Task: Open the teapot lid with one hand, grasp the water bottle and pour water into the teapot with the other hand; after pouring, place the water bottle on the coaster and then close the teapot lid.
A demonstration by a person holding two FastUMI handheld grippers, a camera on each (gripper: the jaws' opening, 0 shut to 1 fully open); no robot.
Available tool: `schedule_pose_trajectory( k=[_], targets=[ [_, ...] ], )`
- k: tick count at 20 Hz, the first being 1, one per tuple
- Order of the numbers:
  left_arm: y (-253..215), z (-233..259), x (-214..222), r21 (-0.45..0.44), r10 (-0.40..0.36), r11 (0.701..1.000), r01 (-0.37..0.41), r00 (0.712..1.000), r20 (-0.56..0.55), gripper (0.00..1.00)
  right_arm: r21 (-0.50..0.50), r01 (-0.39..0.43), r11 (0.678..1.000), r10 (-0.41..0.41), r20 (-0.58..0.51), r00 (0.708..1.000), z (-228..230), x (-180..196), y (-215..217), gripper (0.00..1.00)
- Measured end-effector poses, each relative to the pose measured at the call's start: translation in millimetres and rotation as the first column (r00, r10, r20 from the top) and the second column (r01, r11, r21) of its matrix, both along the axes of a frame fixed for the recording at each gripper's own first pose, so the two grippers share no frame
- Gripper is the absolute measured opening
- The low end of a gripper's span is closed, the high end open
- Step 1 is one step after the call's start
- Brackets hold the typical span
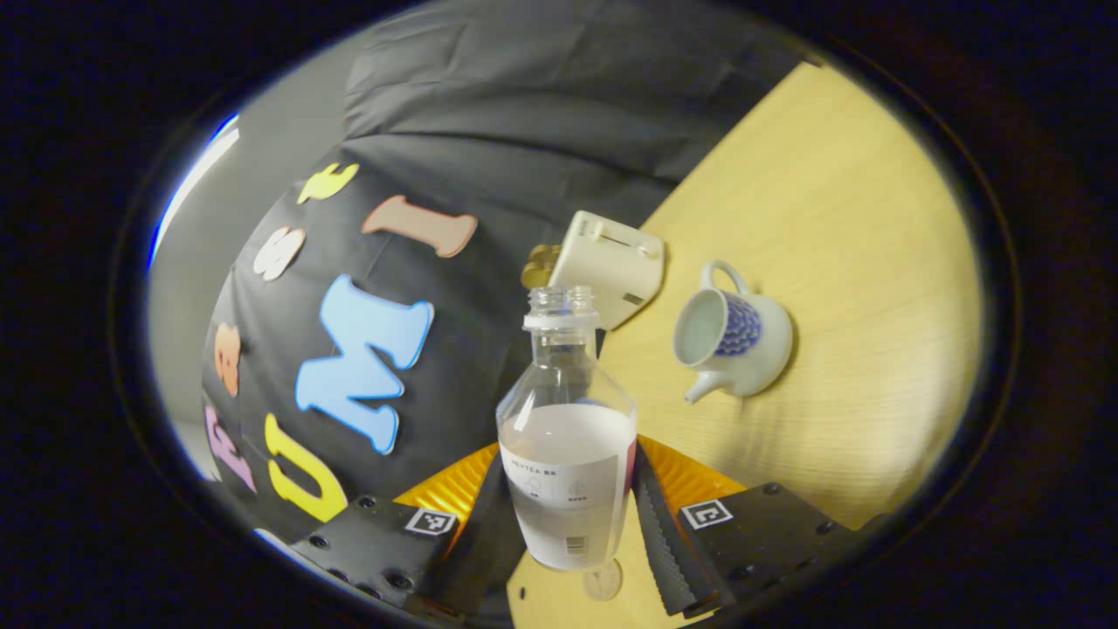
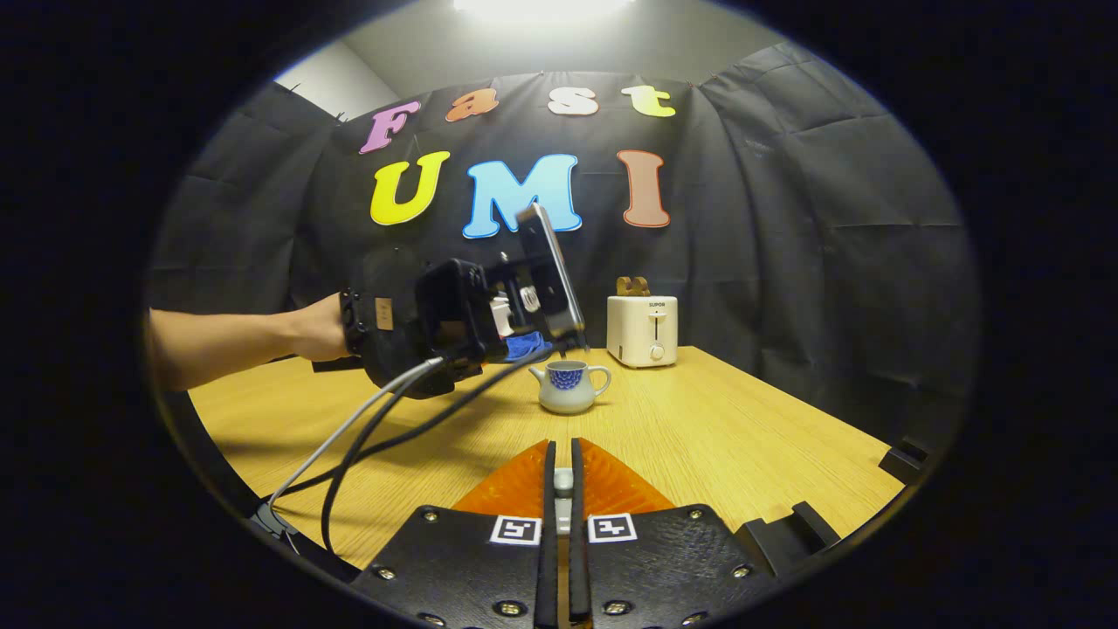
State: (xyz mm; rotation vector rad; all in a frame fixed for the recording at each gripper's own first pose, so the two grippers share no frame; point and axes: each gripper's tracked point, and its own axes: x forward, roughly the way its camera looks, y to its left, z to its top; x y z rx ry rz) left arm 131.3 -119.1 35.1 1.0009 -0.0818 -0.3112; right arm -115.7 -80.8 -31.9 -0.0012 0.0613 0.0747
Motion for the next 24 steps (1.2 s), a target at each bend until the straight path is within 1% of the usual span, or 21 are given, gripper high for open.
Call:
schedule_pose_trajectory(
  k=[1,2,3,4,5,6,7,8,9,10,11,13,15,17,19,20,22,24],
  targets=[
    [12,2,-1,-0.107,0.011,0.994,-0.013,1.0,-0.021,0.87,-0.001,-0.011,1.0,0.011,-0.001,1.0,1,2,4,0.05],
    [25,3,-3,-0.204,0.024,0.978,-0.032,0.999,-0.038,0.87,-0.001,-0.023,1.0,0.023,-0.001,1.0,2,5,8,0.05],
    [39,3,-4,-0.287,0.039,0.956,-0.055,0.997,-0.062,0.87,-0.002,-0.032,0.999,0.032,0.004,0.999,6,8,12,0.05],
    [59,4,-9,-0.388,0.06,0.918,-0.086,0.995,-0.078,0.86,-0.007,-0.046,0.999,0.046,0.012,0.999,10,13,19,0.06],
    [74,9,-16,-0.464,0.065,0.881,-0.097,0.994,-0.085,0.87,-0.008,-0.057,0.998,0.057,0.019,0.998,14,17,23,0.05],
    [90,15,-23,-0.54,0.062,0.835,-0.101,0.994,-0.09,0.87,0.003,-0.069,0.998,0.069,0.006,0.998,17,22,29,0.05],
    [103,21,-28,-0.613,0.056,0.783,-0.105,0.994,-0.099,0.87,0.04,-0.112,0.993,0.113,-0.013,0.994,11,23,39,0.05],
    [117,19,-31,-0.677,0.052,0.728,-0.114,0.992,-0.111,0.86,0.073,-0.138,0.988,0.141,-0.038,0.989,8,25,51,0.05],
    [128,17,-31,-0.722,0.049,0.68,-0.125,0.991,-0.125,0.86,0.095,-0.139,0.986,0.146,-0.066,0.987,5,27,56,0.05],
    [142,15,-28,-0.749,0.063,0.647,-0.142,0.989,-0.133,0.86,0.111,-0.144,0.983,0.152,-0.064,0.986,11,30,57,0.05],
    [155,16,-24,-0.759,0.078,0.632,-0.158,0.987,-0.141,0.85,0.11,-0.131,0.985,0.137,-0.05,0.989,22,33,57,0.05],
    [171,10,-14,-0.764,0.098,0.618,-0.184,0.983,-0.157,0.85,0.091,-0.122,0.988,0.119,0.035,0.992,56,33,57,0.05],
    [178,9,-3,-0.772,0.103,0.607,-0.187,0.982,-0.156,0.86,0.032,-0.104,0.994,0.099,0.113,0.989,78,43,57,0.05],
    [181,3,10,-0.791,0.097,0.581,-0.192,0.981,-0.167,0.85,-0.01,-0.104,0.995,0.104,0.161,0.981,89,52,62,0.05],
    [186,-5,22,-0.813,0.093,0.547,-0.201,0.979,-0.18,0.86,-0.023,-0.112,0.993,0.114,0.18,0.977,94,60,67,0.05],
    [189,-8,29,-0.819,0.099,0.534,-0.207,0.978,-0.183,0.85,-0.026,-0.113,0.993,0.116,0.185,0.976,94,63,67,0.05],
    [196,-8,43,-0.831,0.107,0.517,-0.204,0.979,-0.173,0.85,-0.026,-0.114,0.993,0.117,0.181,0.976,91,69,68,0.05],
    [200,-9,57,-0.833,0.114,0.514,-0.204,0.979,-0.17,0.85,-0.02,-0.11,0.994,0.112,0.17,0.979,87,74,64,0.05]
  ],
)
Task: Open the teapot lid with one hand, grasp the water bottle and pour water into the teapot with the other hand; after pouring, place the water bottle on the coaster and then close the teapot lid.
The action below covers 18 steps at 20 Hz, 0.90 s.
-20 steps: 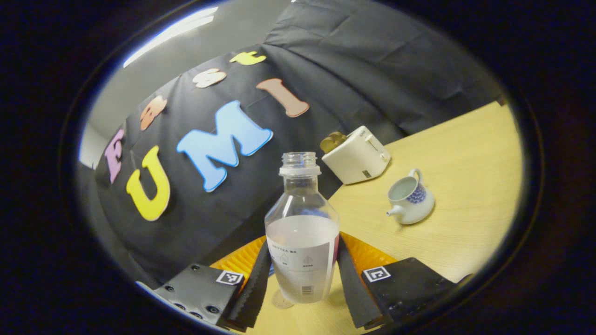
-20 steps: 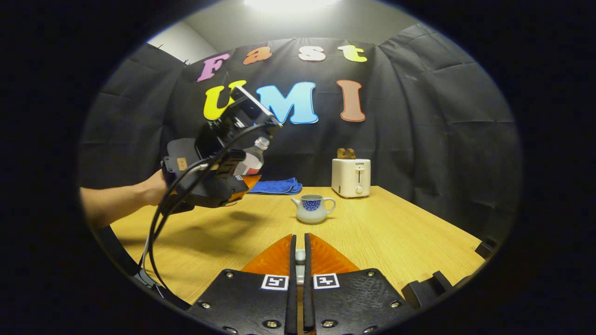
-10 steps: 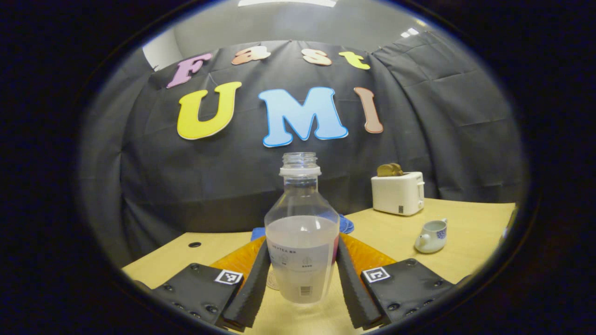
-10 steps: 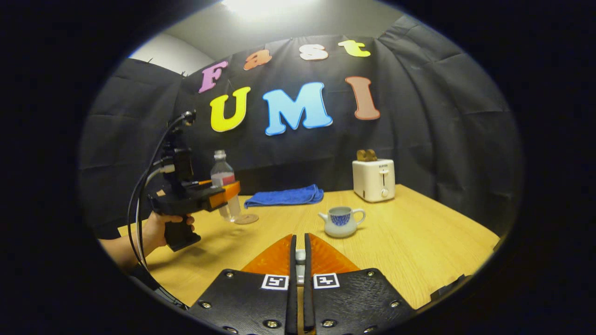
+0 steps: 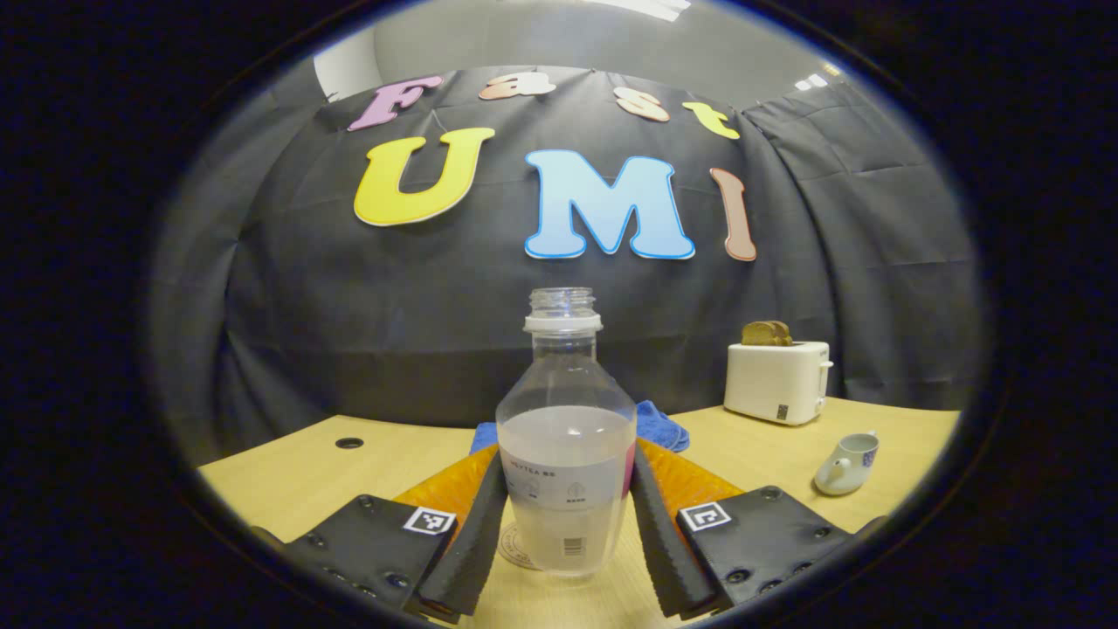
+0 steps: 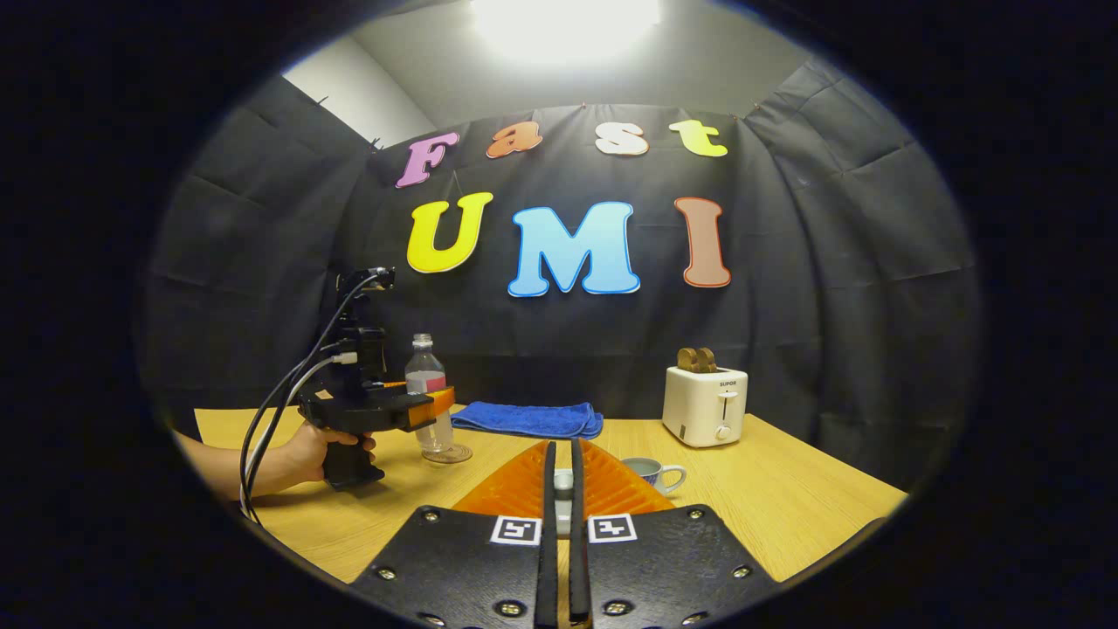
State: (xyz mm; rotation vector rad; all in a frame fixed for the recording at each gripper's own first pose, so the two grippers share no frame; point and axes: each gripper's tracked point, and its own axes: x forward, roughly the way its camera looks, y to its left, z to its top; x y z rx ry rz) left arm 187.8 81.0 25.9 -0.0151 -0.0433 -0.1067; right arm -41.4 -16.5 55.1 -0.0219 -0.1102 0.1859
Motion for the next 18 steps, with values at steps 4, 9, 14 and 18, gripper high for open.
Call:
schedule_pose_trajectory(
  k=[4,9,14,18],
  targets=[
    [4,-17,25,-0.01,0.008,1.0,-0.009,0.999,-0.036,0.85,0.007,0.016,1.0,-0.016,-0.016,1.0,-6,8,-6,0.05],
    [13,-39,37,-0.008,0.035,0.999,-0.036,0.997,-0.068,0.85,0.01,0.026,1.0,-0.026,-0.03,0.999,-11,13,-12,0.05],
    [12,-40,42,0.007,0.038,0.999,-0.038,0.998,-0.057,0.86,0.014,0.025,1.0,-0.025,-0.038,0.999,-13,13,-12,0.05],
    [14,-38,42,-0.004,0.04,0.999,-0.041,0.998,-0.053,0.88,0.011,0.028,1.0,-0.027,-0.044,0.999,-14,13,-13,0.05]
  ],
)
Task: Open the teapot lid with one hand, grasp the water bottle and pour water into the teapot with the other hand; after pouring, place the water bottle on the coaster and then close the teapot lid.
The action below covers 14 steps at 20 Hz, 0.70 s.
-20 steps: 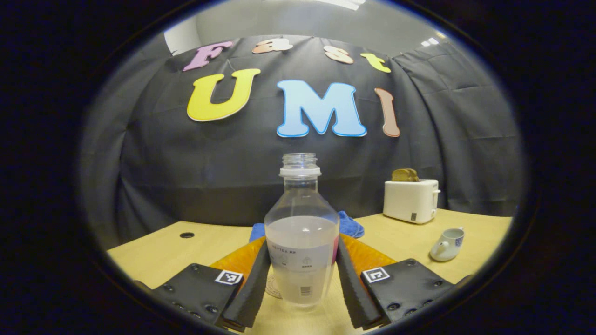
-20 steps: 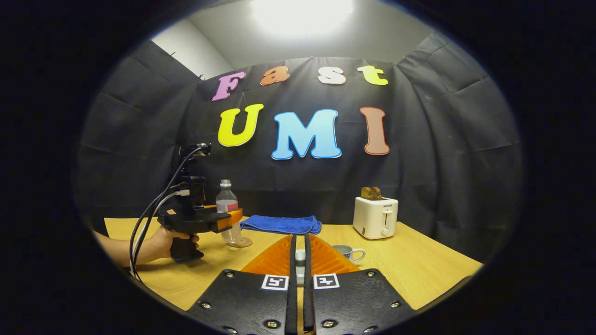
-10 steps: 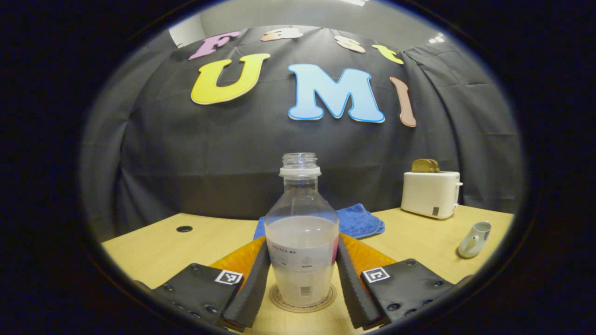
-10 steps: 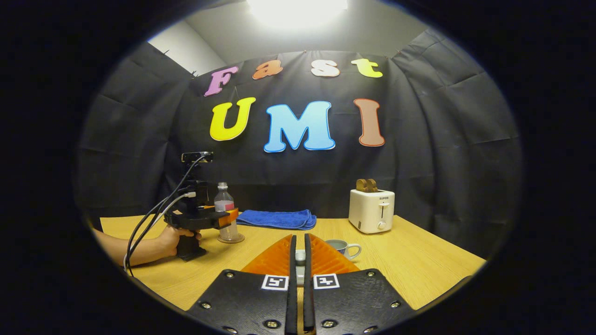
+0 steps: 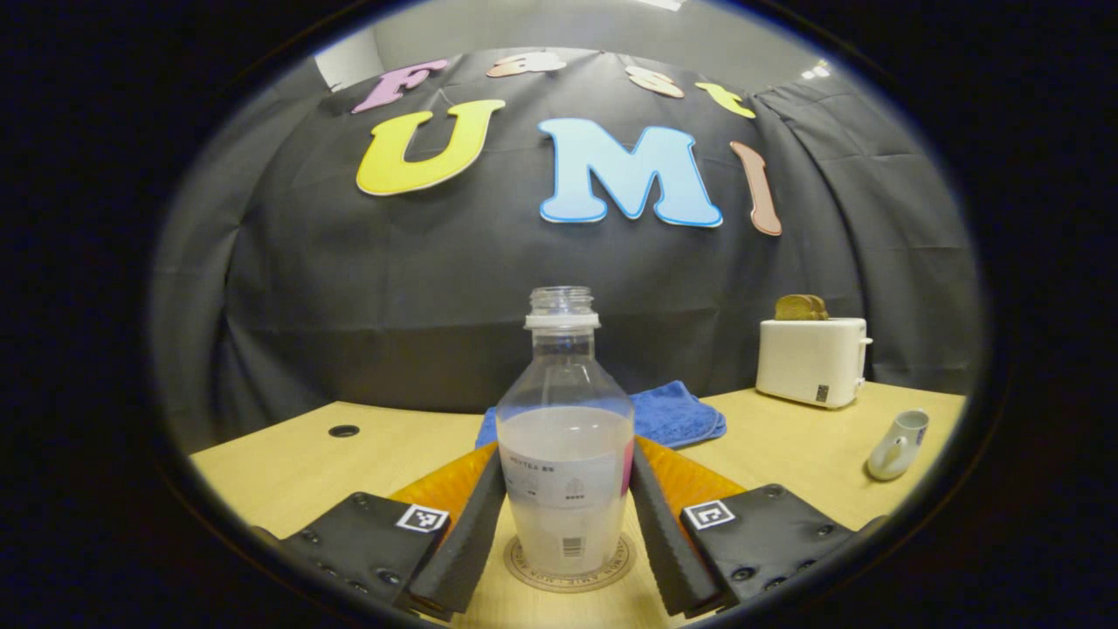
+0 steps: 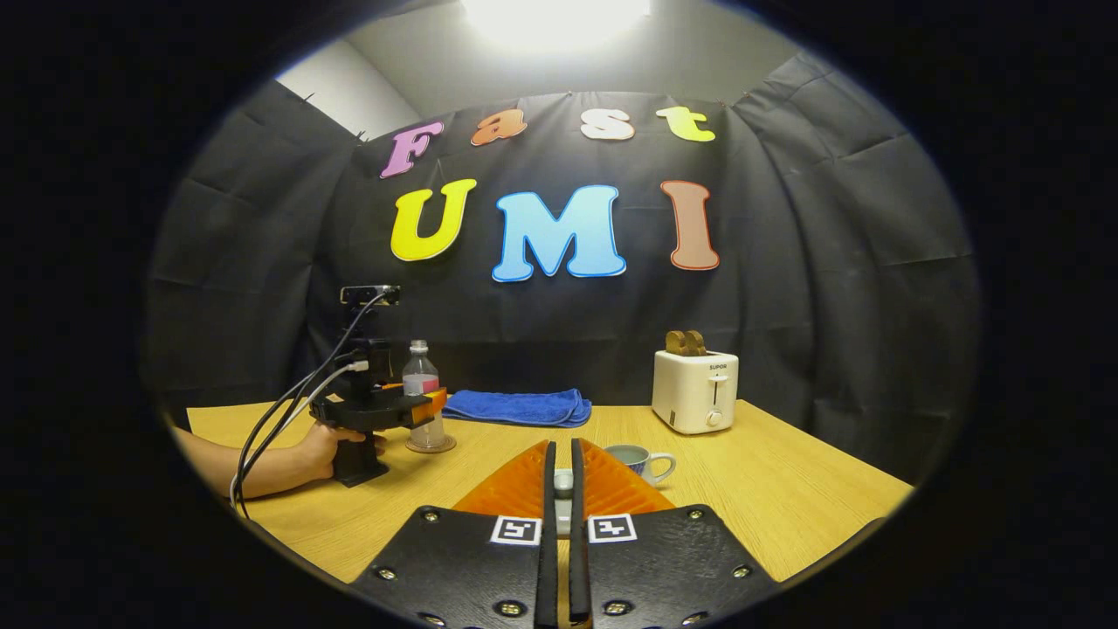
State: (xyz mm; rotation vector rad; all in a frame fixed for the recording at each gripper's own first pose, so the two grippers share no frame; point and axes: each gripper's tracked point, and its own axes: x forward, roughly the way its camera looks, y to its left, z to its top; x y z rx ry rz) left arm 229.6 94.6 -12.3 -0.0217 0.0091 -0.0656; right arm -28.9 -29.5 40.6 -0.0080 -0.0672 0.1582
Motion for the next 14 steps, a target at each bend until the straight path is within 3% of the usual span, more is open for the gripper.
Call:
schedule_pose_trajectory(
  k=[4,14],
  targets=[
    [6,6,-6,-0.046,0.019,0.999,-0.018,1.0,0.011,1.0,-0.002,-0.003,1.0,0.003,0.001,1.0,1,-2,1,0.05],
    [-3,27,-42,-0.034,0.022,0.999,-0.02,0.998,0.057,1.0,-0.005,0.004,1.0,-0.004,0.0,1.0,0,-7,0,0.05]
  ],
)
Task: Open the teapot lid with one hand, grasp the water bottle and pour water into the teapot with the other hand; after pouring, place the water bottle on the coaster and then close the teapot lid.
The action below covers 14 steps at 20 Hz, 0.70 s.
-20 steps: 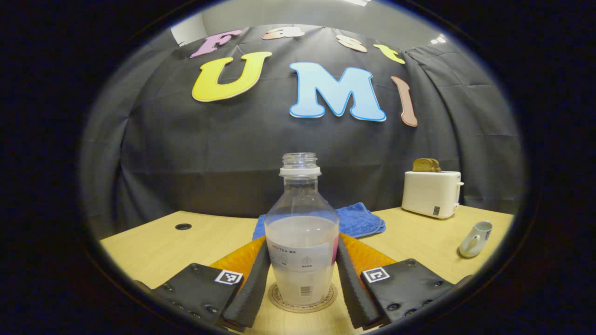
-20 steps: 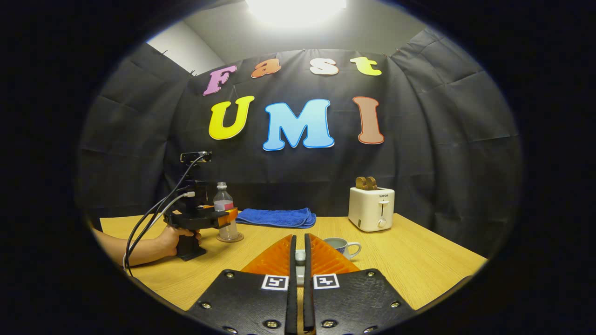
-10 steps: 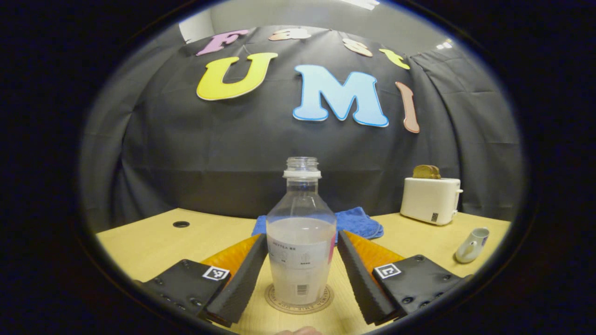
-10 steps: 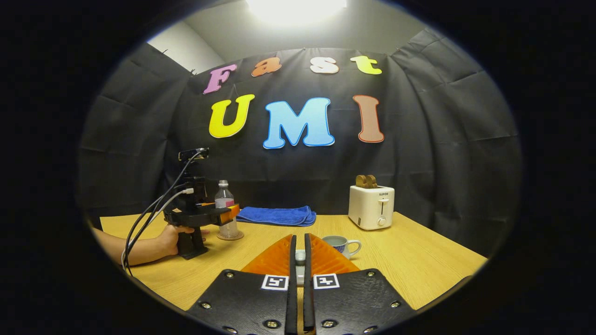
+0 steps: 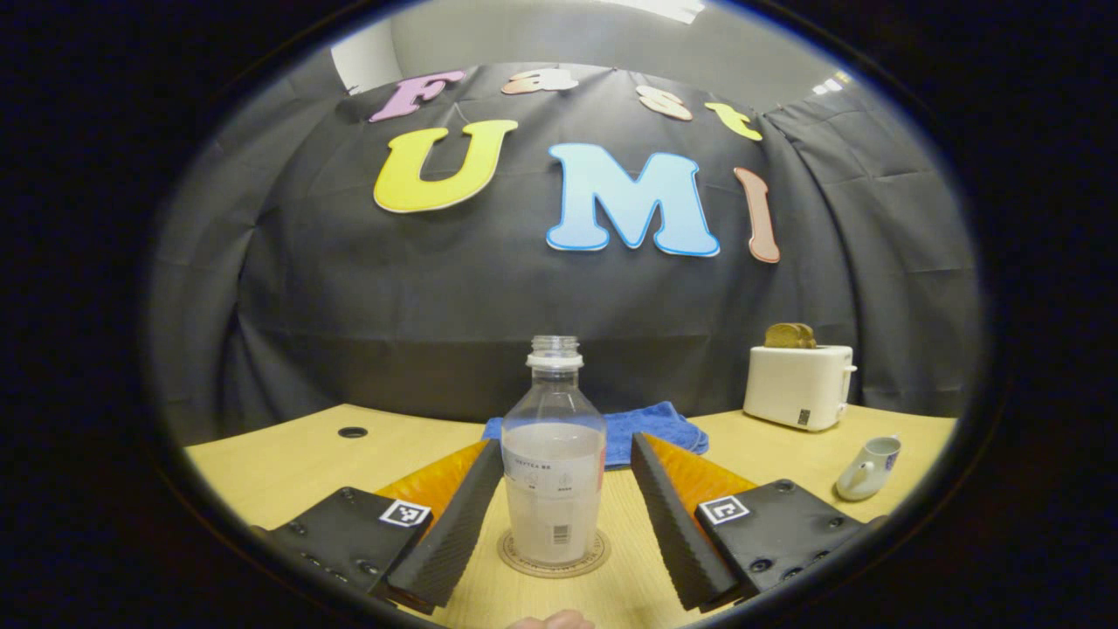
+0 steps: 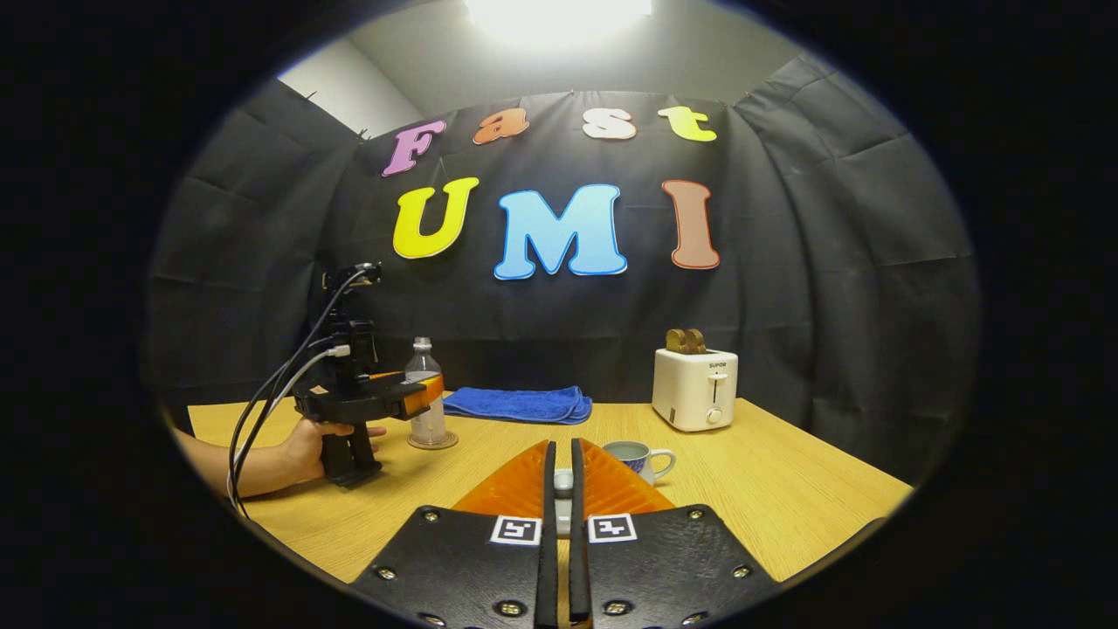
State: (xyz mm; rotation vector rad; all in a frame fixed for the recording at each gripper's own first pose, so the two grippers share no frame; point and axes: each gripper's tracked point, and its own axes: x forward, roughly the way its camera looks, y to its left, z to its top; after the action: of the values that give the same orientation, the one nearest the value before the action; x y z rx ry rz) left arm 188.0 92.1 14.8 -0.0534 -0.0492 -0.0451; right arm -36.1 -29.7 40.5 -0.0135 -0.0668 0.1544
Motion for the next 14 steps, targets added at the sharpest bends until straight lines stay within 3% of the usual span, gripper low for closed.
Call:
schedule_pose_trajectory(
  k=[6,9,14],
  targets=[
    [2,16,-41,-0.021,0.02,1.0,-0.02,1.0,0.021,1.0,0.015,0.042,0.999,-0.042,0.003,0.999,-1,21,-16,0.05],
    [-6,12,-83,-0.066,-0.002,0.998,0.001,1.0,-0.012,1.0,0.039,0.07,0.997,-0.07,-0.008,0.998,-1,53,-29,0.05],
    [-22,13,-134,-0.07,-0.036,0.997,0.034,0.999,-0.018,1.0,0.015,0.116,0.993,-0.116,0.03,0.993,10,107,-38,0.05]
  ],
)
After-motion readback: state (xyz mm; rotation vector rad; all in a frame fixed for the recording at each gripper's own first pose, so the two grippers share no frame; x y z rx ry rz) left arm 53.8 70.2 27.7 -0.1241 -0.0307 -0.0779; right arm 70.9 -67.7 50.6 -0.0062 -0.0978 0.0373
